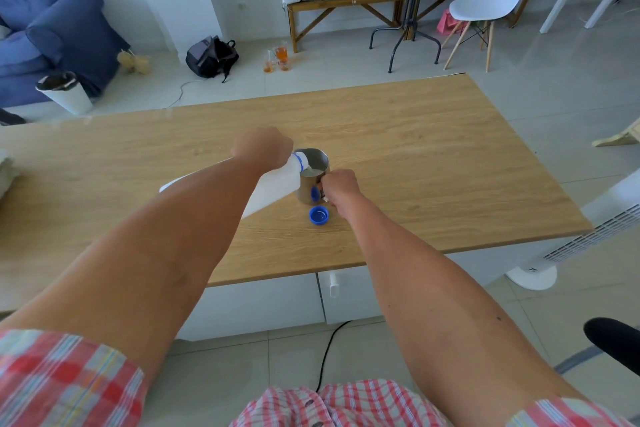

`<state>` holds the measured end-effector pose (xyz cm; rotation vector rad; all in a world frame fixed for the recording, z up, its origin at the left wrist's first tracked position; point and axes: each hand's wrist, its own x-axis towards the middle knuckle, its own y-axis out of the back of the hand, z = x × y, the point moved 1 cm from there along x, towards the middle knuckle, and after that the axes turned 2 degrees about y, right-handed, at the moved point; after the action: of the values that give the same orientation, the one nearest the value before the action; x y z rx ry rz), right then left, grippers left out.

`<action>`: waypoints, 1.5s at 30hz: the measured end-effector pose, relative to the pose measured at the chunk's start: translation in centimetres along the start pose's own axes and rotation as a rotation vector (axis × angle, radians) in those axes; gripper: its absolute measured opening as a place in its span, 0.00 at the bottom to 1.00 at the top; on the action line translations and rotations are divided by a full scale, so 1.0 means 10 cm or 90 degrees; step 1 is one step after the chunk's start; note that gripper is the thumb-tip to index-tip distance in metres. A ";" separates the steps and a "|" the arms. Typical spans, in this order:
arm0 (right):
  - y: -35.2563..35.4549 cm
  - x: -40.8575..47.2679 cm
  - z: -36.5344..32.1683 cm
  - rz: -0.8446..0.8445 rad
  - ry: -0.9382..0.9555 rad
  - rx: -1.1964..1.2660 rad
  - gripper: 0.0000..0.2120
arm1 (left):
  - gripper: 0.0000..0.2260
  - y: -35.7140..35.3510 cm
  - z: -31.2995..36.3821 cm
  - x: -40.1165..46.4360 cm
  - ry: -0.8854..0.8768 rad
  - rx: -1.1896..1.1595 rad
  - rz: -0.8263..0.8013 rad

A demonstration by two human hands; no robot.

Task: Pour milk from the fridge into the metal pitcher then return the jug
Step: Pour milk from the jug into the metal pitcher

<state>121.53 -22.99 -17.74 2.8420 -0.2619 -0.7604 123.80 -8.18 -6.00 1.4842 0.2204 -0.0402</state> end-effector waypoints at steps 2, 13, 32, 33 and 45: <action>0.00 0.01 0.00 0.000 0.000 0.001 0.14 | 0.12 0.00 0.00 0.00 0.001 0.000 0.000; -0.04 0.06 0.02 0.004 0.005 -0.004 0.15 | 0.11 0.00 0.00 0.02 -0.004 0.002 0.003; -0.02 0.06 0.03 -0.003 0.003 -0.007 0.17 | 0.12 -0.01 0.00 0.04 -0.004 0.008 -0.002; -0.02 0.06 0.03 -0.003 0.002 -0.005 0.17 | 0.12 -0.01 0.01 0.04 -0.003 0.009 -0.003; -0.02 0.04 0.02 -0.001 -0.004 -0.006 0.16 | 0.12 -0.01 0.01 0.06 -0.006 0.013 -0.003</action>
<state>121.80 -22.96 -18.14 2.8306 -0.2572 -0.7696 124.34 -8.18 -6.14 1.5031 0.2162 -0.0524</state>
